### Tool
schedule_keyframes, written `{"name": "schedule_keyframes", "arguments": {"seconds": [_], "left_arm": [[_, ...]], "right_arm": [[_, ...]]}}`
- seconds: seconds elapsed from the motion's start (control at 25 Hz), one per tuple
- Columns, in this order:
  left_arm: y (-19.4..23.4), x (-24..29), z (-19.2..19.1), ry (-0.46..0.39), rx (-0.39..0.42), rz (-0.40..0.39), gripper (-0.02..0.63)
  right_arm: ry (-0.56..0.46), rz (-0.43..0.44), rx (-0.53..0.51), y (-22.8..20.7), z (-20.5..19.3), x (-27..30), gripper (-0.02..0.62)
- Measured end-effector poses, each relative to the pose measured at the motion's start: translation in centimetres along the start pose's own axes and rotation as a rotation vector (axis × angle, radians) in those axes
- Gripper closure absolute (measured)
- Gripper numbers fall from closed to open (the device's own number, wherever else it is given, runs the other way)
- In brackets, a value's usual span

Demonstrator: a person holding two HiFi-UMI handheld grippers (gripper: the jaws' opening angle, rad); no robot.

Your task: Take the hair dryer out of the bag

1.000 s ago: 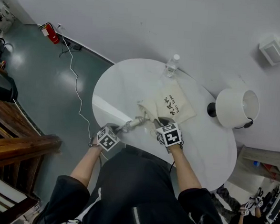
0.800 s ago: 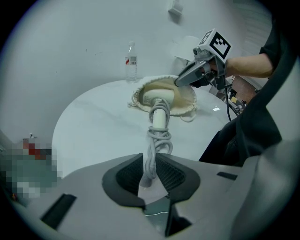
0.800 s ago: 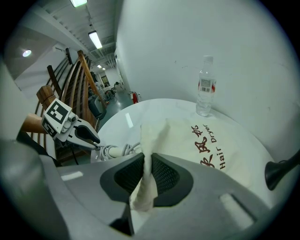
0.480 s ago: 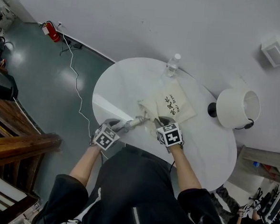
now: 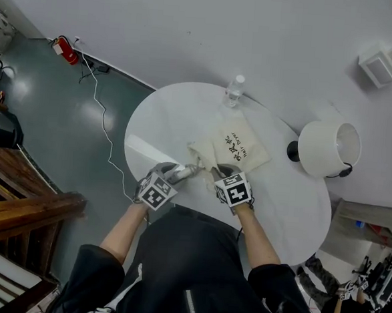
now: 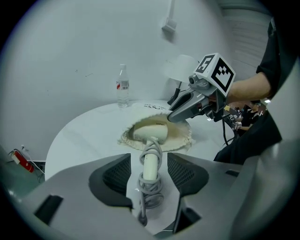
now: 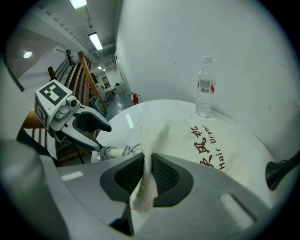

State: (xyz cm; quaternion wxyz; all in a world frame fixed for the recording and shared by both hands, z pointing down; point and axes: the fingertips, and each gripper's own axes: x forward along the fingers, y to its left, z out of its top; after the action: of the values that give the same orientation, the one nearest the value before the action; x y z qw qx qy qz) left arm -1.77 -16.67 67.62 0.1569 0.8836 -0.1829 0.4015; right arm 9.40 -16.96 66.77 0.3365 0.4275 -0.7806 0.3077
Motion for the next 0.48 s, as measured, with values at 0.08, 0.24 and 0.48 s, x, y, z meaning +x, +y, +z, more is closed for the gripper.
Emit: {"name": "schedule_keyframes", "arguments": {"seconds": [0.08, 0.24, 0.48], "left_arm": [[-0.3, 0.5, 0.4, 0.006, 0.001, -0.013, 0.371], [-0.8, 1.7, 1.2, 0.021, 0.006, -0.033, 0.357], [-1.2, 3.5, 2.2, 0.044, 0.031, -0.046, 0.357]], "right_arm": [[-0.001, 0.002, -0.001, 0.1, 0.0, 0.0, 0.546], [-0.002, 0.006, 0.0, 0.1, 0.0, 0.0, 0.546], [-0.009, 0.01, 0.008, 0.2, 0.1, -0.1, 0.546]]}}
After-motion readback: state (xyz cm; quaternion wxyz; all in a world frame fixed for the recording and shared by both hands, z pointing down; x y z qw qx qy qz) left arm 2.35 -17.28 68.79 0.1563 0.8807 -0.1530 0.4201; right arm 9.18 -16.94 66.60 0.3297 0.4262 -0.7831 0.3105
